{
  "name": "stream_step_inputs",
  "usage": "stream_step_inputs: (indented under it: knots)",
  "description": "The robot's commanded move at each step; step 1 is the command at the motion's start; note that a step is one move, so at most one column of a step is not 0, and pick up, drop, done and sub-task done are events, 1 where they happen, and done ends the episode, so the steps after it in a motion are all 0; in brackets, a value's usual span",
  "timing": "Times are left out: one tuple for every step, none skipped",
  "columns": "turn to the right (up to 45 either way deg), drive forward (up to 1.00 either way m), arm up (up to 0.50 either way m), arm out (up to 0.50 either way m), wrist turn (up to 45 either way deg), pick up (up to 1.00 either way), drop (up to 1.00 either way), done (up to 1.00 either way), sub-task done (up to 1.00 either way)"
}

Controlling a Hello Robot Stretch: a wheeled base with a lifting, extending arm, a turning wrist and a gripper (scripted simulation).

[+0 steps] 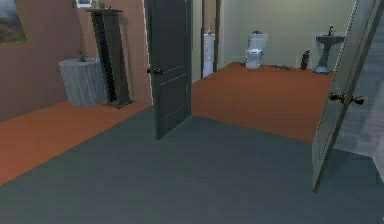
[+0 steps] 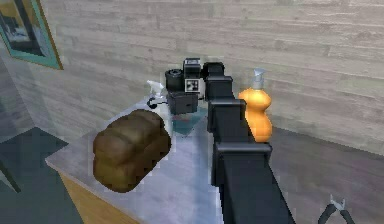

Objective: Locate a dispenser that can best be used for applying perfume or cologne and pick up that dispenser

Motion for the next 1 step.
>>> stream_step_inputs:
  knots:
    - [0.0, 0.00, 0.00, 0.00, 0.0, 0.00, 0.00, 1.00, 0.00]
